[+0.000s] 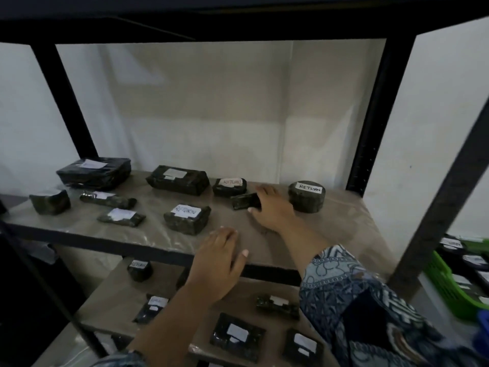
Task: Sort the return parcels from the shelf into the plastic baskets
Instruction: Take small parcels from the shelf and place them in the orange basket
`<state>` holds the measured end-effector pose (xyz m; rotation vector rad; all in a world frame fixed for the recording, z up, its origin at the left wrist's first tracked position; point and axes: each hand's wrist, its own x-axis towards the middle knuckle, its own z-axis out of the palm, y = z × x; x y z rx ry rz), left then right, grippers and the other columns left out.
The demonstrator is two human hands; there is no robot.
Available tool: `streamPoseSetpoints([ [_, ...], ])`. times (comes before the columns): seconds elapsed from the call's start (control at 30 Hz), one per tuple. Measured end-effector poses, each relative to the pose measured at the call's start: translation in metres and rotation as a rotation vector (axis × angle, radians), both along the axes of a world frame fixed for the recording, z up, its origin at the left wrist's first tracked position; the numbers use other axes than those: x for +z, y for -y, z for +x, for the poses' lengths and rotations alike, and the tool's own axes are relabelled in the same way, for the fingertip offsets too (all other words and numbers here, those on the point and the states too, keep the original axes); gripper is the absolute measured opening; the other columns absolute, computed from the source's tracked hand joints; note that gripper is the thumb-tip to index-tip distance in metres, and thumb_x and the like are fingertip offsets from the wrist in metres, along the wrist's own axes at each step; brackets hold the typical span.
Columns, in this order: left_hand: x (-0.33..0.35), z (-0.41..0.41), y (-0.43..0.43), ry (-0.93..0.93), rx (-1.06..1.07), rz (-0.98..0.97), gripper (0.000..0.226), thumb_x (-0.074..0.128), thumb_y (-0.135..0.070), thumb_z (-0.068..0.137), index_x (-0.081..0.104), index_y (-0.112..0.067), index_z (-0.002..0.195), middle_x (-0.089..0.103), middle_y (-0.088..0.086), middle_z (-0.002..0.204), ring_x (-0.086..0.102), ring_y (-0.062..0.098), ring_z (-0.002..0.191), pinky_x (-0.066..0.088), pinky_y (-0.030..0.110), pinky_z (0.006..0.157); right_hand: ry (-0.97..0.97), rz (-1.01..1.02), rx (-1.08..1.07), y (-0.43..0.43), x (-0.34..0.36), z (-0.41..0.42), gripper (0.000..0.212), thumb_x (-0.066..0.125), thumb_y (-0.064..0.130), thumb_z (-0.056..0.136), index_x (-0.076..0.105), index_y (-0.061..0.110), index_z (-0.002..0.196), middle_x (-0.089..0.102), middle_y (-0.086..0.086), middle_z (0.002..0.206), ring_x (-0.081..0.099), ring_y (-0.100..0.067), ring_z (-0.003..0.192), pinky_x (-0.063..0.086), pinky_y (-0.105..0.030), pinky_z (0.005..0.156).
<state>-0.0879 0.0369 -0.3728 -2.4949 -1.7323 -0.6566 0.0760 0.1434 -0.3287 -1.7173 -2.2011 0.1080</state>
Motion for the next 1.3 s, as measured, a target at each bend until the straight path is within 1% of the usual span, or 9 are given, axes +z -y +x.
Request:
streamPoseSetpoints([
  [0.13, -0.009, -0.003, -0.001, 0.029, -0.020, 0.015, 0.072, 0.009, -0.056, 0.088, 0.038, -0.017, 0.141, 0.039, 0.001, 0.145, 0.028, 0.015, 0.136, 0.019, 0.031, 0.114, -0.077, 0.057, -0.031, -0.005, -0.014, 0.001, 0.050, 0.064, 0.033, 0.085, 0.044, 0.018, 0.129, 0.046, -0.007, 0.134, 0.043, -0.027, 0.124, 0.047, -0.039, 0.090],
  [0.23, -0.013, -0.005, -0.003, 0.054, -0.045, 0.018, 0.072, 0.009, -0.056, 0.089, 0.039, -0.015, 0.141, 0.039, 0.003, 0.145, 0.028, 0.016, 0.137, 0.022, 0.034, 0.115, -0.110, 0.075, -0.051, -0.006, -0.017, -0.001, 0.041, 0.066, 0.029, 0.083, 0.045, 0.017, 0.116, 0.050, -0.007, 0.124, 0.050, -0.026, 0.112, 0.051, -0.040, 0.081],
  [0.37, -0.013, -0.008, -0.003, 0.053, -0.085, 0.011, 0.075, 0.006, -0.058, 0.088, 0.035, -0.016, 0.143, 0.035, 0.002, 0.148, 0.024, 0.016, 0.139, 0.014, 0.030, 0.115, -0.095, 0.057, -0.068, -0.001, -0.016, -0.004, 0.045, 0.065, 0.025, 0.085, 0.040, 0.015, 0.121, 0.047, -0.011, 0.125, 0.055, -0.030, 0.105, 0.050, -0.038, 0.082],
  [0.47, -0.012, -0.008, -0.004, 0.047, -0.093, 0.005, 0.076, 0.004, -0.058, 0.087, 0.034, -0.016, 0.143, 0.034, 0.003, 0.149, 0.023, 0.016, 0.140, 0.010, 0.029, 0.113, -0.158, 0.099, -0.094, 0.013, -0.018, -0.003, 0.046, 0.070, 0.025, 0.082, 0.043, 0.017, 0.119, 0.044, -0.008, 0.128, 0.056, -0.027, 0.104, 0.050, -0.035, 0.084],
  [0.63, -0.011, -0.006, -0.003, 0.038, -0.089, 0.006, 0.078, 0.007, -0.056, 0.086, 0.044, -0.012, 0.138, 0.044, 0.008, 0.143, 0.035, 0.021, 0.135, 0.022, 0.036, 0.112, -0.259, 0.180, -0.172, 0.053, -0.016, 0.010, 0.065, 0.077, 0.028, 0.076, 0.046, 0.020, 0.133, 0.042, -0.004, 0.132, 0.051, -0.022, 0.115, 0.046, -0.035, 0.093],
  [0.73, -0.011, 0.003, 0.004, 0.043, -0.075, 0.045, 0.068, 0.015, -0.047, 0.088, 0.051, -0.007, 0.131, 0.053, 0.012, 0.133, 0.042, 0.026, 0.129, 0.030, 0.047, 0.110, -0.250, 0.210, -0.228, 0.086, -0.013, 0.028, 0.065, 0.076, 0.031, 0.077, 0.047, 0.021, 0.135, 0.042, -0.003, 0.133, 0.050, -0.021, 0.115, 0.045, -0.032, 0.092],
  [0.97, -0.025, 0.073, 0.069, 0.156, -0.300, 0.125, 0.055, 0.030, -0.035, 0.091, 0.048, -0.002, 0.132, 0.049, 0.015, 0.136, 0.037, 0.030, 0.133, 0.022, 0.050, 0.112, -0.301, 0.315, -0.317, 0.184, -0.016, 0.082, 0.061, 0.077, 0.024, 0.075, 0.052, 0.017, 0.130, 0.047, -0.003, 0.125, 0.051, -0.020, 0.111, 0.049, -0.036, 0.089],
  [1.13, -0.047, 0.139, 0.115, 0.102, -0.450, 0.056, 0.057, 0.034, -0.032, 0.088, 0.048, -0.002, 0.133, 0.049, 0.014, 0.137, 0.041, 0.030, 0.131, 0.029, 0.046, 0.109, -0.306, 0.399, -0.376, 0.255, -0.021, 0.136, 0.060, 0.079, 0.026, 0.072, 0.056, 0.019, 0.127, 0.049, -0.001, 0.121, 0.051, -0.013, 0.108, 0.046, -0.026, 0.085],
  [1.3, -0.049, 0.215, 0.149, 0.083, -0.512, 0.019, 0.057, 0.033, -0.034, 0.084, 0.054, -0.002, 0.127, 0.056, 0.015, 0.130, 0.051, 0.031, 0.122, 0.040, 0.044, 0.100, -0.263, 0.360, -0.501, 0.315, -0.025, 0.217, 0.060, 0.078, 0.028, 0.075, 0.054, 0.018, 0.129, 0.048, -0.002, 0.123, 0.050, -0.015, 0.107, 0.046, -0.026, 0.078],
])
